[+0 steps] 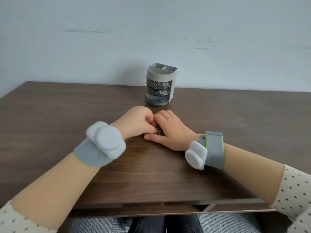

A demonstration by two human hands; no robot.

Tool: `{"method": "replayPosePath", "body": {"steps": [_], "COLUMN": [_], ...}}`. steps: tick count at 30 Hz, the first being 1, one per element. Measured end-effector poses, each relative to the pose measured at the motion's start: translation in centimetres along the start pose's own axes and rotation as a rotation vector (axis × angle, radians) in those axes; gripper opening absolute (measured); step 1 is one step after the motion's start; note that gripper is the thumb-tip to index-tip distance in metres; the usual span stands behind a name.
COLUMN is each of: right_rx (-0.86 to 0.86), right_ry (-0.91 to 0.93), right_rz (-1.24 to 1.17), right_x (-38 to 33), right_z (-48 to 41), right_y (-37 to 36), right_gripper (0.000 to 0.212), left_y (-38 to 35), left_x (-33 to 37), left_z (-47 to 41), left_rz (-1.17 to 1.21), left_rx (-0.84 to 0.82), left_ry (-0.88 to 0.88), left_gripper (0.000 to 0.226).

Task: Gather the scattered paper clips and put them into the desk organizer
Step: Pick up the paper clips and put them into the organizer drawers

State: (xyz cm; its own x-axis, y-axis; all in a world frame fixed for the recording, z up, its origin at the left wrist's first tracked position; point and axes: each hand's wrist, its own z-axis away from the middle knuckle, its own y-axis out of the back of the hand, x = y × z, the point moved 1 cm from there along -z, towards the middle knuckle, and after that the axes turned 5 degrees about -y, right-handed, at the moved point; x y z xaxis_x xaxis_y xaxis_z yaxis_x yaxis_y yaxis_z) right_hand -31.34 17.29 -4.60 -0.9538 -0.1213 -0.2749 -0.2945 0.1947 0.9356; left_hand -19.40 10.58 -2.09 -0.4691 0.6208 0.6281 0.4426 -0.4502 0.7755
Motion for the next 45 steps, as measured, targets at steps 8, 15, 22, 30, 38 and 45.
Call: {"method": "replayPosePath", "body": {"steps": [8, 15, 22, 30, 38, 45], "right_rx": [0.000, 0.031, 0.306, 0.603, 0.784, 0.777], "right_ry": [0.136, 0.207, -0.161, -0.527, -0.641, -0.578], "right_rz": [0.023, 0.026, -0.610, -1.581, -1.668, -1.566], "right_x": [-0.1, 0.2, 2.2, 5.6, 5.8, 5.4], "right_z": [-0.3, -0.9, -2.3, -6.4, -8.3, -8.6], "right_y": [0.3, 0.2, 1.2, 4.6, 3.8, 3.7], "right_gripper": [0.027, 0.029, 0.031, 0.039, 0.026, 0.027], "left_y": [2.8, 0.9, 0.4, -0.9, -1.2, -1.3], "left_x": [-1.7, -1.9, -1.8, -0.9, -0.8, -0.7], "left_z": [-2.9, -6.1, -6.5, -6.4, -6.1, -6.1], "left_rz": [0.205, -0.105, -0.117, 0.000, -0.020, -0.013], "left_rx": [0.213, 0.298, 0.251, 0.133, 0.133, 0.147], "left_ry": [0.041, -0.013, -0.028, -0.123, -0.167, -0.184], "left_gripper": [0.013, 0.031, 0.037, 0.067, 0.058, 0.048]}}
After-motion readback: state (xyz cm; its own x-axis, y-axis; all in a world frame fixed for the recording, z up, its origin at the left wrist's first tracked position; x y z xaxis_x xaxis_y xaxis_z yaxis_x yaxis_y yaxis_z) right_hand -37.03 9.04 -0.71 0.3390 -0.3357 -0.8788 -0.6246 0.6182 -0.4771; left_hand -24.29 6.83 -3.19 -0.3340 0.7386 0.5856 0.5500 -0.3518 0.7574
